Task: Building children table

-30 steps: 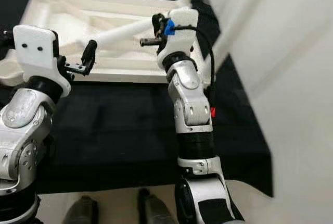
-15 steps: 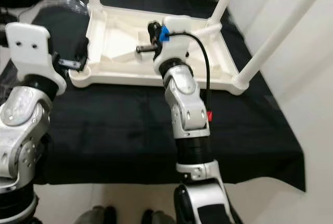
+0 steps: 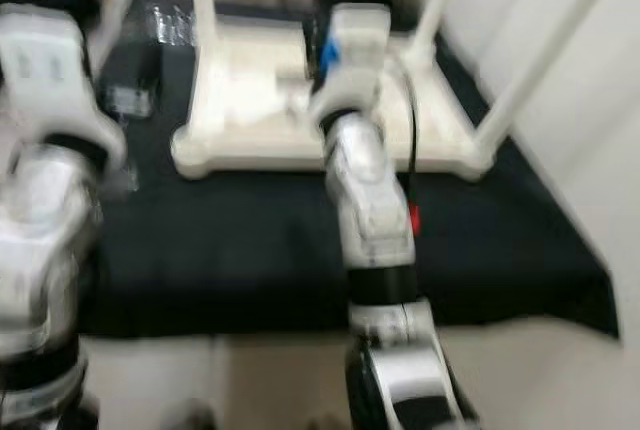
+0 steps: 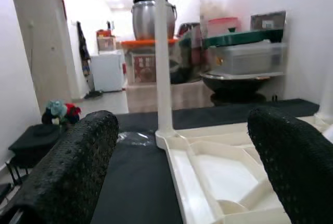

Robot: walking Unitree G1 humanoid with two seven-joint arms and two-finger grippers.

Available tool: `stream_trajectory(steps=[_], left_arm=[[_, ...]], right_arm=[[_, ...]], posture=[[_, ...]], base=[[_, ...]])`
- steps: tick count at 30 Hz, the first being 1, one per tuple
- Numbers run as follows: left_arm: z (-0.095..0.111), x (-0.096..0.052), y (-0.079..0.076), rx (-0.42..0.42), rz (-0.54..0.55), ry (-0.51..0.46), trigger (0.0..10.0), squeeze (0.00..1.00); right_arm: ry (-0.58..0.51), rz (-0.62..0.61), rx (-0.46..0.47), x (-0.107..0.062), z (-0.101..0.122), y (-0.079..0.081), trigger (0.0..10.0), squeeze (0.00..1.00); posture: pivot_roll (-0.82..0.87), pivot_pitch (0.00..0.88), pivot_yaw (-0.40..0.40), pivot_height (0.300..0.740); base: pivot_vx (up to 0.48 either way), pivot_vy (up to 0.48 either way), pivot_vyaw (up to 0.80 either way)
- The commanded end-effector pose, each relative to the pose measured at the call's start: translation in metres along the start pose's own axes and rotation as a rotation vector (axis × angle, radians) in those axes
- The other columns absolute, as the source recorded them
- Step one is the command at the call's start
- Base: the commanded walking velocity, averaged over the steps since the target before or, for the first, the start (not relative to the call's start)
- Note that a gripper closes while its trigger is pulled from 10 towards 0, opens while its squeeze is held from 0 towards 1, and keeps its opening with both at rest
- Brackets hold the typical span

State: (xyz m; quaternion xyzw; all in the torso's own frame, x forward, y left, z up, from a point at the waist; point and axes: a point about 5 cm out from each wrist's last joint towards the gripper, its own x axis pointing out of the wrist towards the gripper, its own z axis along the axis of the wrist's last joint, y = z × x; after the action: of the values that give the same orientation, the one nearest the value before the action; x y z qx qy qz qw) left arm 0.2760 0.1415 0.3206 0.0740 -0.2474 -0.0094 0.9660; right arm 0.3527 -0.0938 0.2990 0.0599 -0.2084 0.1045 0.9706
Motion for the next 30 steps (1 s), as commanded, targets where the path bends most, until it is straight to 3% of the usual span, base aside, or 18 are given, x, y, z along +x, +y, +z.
stream_trajectory(steps=[1,13,18,23,25,27,28,29,30], left_arm=[[-0.001,-0.001,-0.001,0.0,0.002,0.001,10.0,0.0],[-0.007,-0.005,-0.004,-0.011,-0.004,0.029,10.0,0.0],[-0.015,-0.014,-0.01,-0.022,-0.02,0.068,10.0,0.0],[-0.027,-0.025,-0.013,-0.031,-0.028,0.125,10.0,0.0],[-0.035,-0.031,-0.016,-0.054,-0.043,0.162,10.0,0.0],[-0.035,-0.031,-0.016,-0.054,-0.043,0.162,10.0,0.0],[-0.038,-0.033,-0.017,-0.055,-0.046,0.175,10.0,0.0],[-0.038,-0.033,-0.017,-0.055,-0.046,0.175,10.0,0.0],[-0.038,-0.034,-0.017,-0.058,-0.043,0.182,10.0,0.0]], right_arm=[[0.005,0.011,-0.015,-0.002,0.0,0.001,10.0,0.0],[0.014,0.013,-0.022,-0.005,-0.002,0.002,10.0,0.0],[0.012,0.021,0.011,-0.02,-0.008,-0.003,10.0,0.0],[0.107,-0.023,-0.024,-0.029,-0.023,-0.012,10.0,0.0],[0.183,-0.043,-0.015,-0.023,-0.031,-0.009,10.0,0.0],[0.183,-0.043,-0.015,-0.023,-0.031,-0.009,10.0,0.0],[0.182,-0.013,0.006,-0.009,-0.027,0.001,10.0,0.0],[0.182,-0.013,0.006,-0.009,-0.027,0.001,10.0,0.0],[0.199,0.024,0.011,0.002,-0.027,0.011,10.0,0.0]], posture=[[0.05,0.156,-0.142,0.74],[0.05,0.16,-0.141,0.74],[0.05,0.156,-0.138,0.74],[0.05,0.154,-0.137,0.74],[0.04,0.153,-0.134,0.74],[0.04,0.153,-0.134,0.74],[0.05,0.153,-0.141,0.74],[0.05,0.153,-0.141,0.74],[0.05,0.162,-0.149,0.74]], base=[[0.326,0.0,0.0],[0.328,0.0,0.0],[0.0,0.0,0.0],[0.0,0.0,0.0],[0.0,0.0,0.0],[0.0,0.0,0.0],[0.0,0.0,0.0],[0.0,0.0,0.0],[0.0,0.0,0.0]])
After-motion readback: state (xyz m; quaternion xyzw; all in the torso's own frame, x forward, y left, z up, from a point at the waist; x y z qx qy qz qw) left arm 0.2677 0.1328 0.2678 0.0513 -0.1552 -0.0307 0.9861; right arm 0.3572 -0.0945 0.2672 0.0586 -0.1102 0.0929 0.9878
